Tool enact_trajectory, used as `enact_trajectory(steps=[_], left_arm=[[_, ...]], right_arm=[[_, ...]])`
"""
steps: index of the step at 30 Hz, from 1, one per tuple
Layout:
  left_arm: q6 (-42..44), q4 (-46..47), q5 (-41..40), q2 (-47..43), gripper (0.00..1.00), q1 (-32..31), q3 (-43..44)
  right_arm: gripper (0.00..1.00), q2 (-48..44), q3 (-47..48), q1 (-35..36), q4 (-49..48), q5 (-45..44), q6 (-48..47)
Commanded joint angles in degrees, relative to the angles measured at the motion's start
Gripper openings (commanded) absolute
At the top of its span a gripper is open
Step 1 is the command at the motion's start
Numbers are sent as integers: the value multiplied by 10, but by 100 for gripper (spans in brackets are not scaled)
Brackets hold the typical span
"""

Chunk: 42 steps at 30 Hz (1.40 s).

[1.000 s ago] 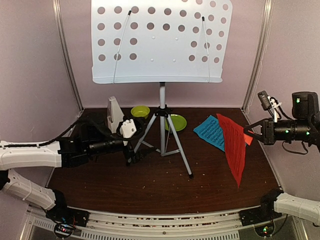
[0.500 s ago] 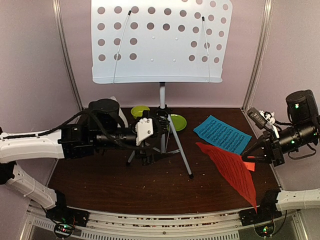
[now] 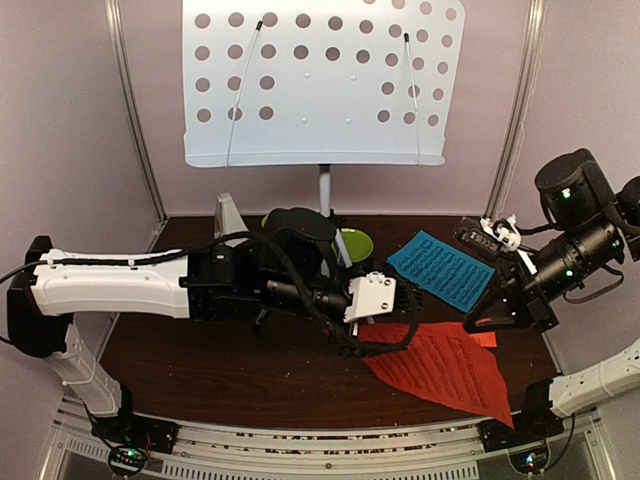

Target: Set up the instrument practice props

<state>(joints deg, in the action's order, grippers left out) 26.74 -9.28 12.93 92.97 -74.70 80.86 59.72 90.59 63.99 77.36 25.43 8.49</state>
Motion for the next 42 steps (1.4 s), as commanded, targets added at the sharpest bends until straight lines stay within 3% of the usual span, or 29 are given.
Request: enact_trajectory(steps=[1, 7, 11, 12, 16, 18, 21, 32, 39, 42], left_arm=[[-4, -40, 18, 22, 71, -14, 46], [-2, -63, 4, 45, 38, -29, 72], [-7, -76, 0, 48, 6, -33, 81], [-12, -73, -5, 43, 2, -34, 75], [-48, -7, -20, -8, 0, -26, 2], [-81, 31, -2, -41, 0, -13, -33], [-123, 70, 14, -75, 0, 8, -74], [-272, 234, 73, -207, 0, 83, -201], [-363, 326, 104, -250, 0, 117, -237], [-388, 357, 117, -255, 0, 123, -245]], right_arm=[[0, 13, 33, 5, 12, -24, -20], [0, 33, 45, 6, 11, -20, -38], [0, 27, 47, 6, -19, -33, -40], [4, 23, 46, 6, -31, -48, -36], [62, -24, 17, 4, -115, -141, -11], [80, -65, -25, 3, -190, -179, 1], [98, -126, -99, 3, -311, -197, 5], [100, -281, -349, 3, -597, -229, -17], [100, -324, -510, 3, -796, -219, -1], [100, -298, -534, 3, -850, -212, -6]])
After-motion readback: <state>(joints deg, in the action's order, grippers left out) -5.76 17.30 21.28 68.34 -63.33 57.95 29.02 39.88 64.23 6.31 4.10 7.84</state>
